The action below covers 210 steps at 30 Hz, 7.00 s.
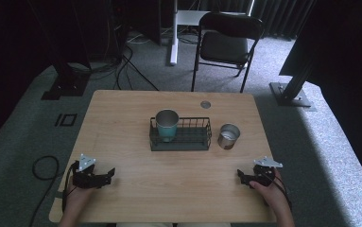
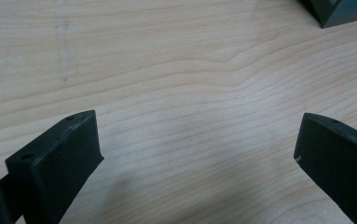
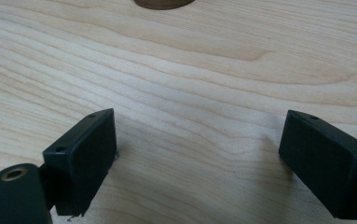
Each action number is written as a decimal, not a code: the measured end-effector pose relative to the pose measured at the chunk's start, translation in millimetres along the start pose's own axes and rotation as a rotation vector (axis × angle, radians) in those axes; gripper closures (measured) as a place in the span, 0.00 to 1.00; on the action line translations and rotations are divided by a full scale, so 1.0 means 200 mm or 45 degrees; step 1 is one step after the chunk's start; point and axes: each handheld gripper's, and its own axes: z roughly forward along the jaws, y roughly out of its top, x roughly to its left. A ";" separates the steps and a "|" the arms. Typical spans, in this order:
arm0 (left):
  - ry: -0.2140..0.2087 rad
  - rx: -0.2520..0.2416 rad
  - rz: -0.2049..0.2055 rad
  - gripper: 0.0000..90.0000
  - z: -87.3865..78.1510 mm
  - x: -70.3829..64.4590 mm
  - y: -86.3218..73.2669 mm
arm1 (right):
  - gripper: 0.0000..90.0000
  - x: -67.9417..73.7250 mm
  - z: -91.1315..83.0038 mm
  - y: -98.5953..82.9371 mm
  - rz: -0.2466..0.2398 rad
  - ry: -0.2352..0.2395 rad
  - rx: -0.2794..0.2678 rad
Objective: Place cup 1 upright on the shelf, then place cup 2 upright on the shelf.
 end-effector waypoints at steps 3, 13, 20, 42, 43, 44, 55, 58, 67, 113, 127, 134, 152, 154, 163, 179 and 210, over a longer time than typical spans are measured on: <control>0.022 0.011 -0.022 0.01 -0.01 0.02 -0.02 | 0.12 0.00 0.00 0.00 0.001 0.000 0.000; 0.144 0.062 -0.087 0.01 -0.01 0.06 -0.05 | 0.12 0.00 0.00 0.00 0.000 0.000 0.000; 0.164 0.087 -0.102 0.01 0.00 0.06 -0.05 | 0.12 0.00 0.00 0.00 0.001 0.000 0.000; 0.208 0.146 -0.139 0.01 0.02 0.07 -0.05 | 0.12 0.00 0.00 0.00 0.000 0.000 0.001; 0.208 0.146 -0.139 0.01 0.02 0.07 -0.05 | 0.12 0.00 0.00 0.00 -0.002 0.001 0.001; 0.208 0.145 -0.139 0.01 0.02 0.07 -0.05 | 0.12 0.00 0.00 0.00 -0.004 0.001 0.003; 0.202 0.145 -0.132 0.01 0.03 0.08 -0.04 | 0.12 0.00 -0.01 -0.01 -0.010 0.009 0.003; 0.201 0.145 -0.131 0.01 0.03 0.08 -0.04 | 0.12 0.00 -0.01 -0.01 -0.017 0.017 0.003; 0.194 0.146 -0.124 0.01 0.03 0.08 -0.04 | 0.12 0.01 -0.01 -0.01 -0.016 0.018 0.002; 0.193 0.147 -0.120 0.01 0.03 0.08 -0.04 | 0.13 0.03 0.05 0.15 0.029 0.083 -0.142; 0.193 0.147 -0.120 0.01 0.03 0.08 -0.04 | 0.13 0.05 0.08 0.21 0.026 0.088 -0.189; 0.194 0.146 -0.122 0.01 0.03 0.08 -0.04 | 0.13 0.05 0.11 0.25 0.023 0.081 -0.216; 0.193 0.145 -0.122 0.01 0.03 0.08 -0.04 | 0.13 0.04 0.18 0.34 0.025 0.096 -0.271; 0.193 0.146 -0.122 0.01 0.03 0.08 -0.04 | 0.13 0.04 0.19 0.34 0.024 0.098 -0.273; 0.193 0.146 -0.122 0.01 0.03 0.08 -0.04 | 0.13 0.05 0.21 0.37 0.022 0.106 -0.295; 0.194 0.146 -0.121 0.01 0.03 0.08 -0.04 | 0.13 0.07 0.26 0.44 0.015 0.116 -0.329; 0.190 0.145 -0.119 0.01 0.03 0.08 -0.04 | 0.16 0.08 0.33 0.47 0.037 0.092 -0.406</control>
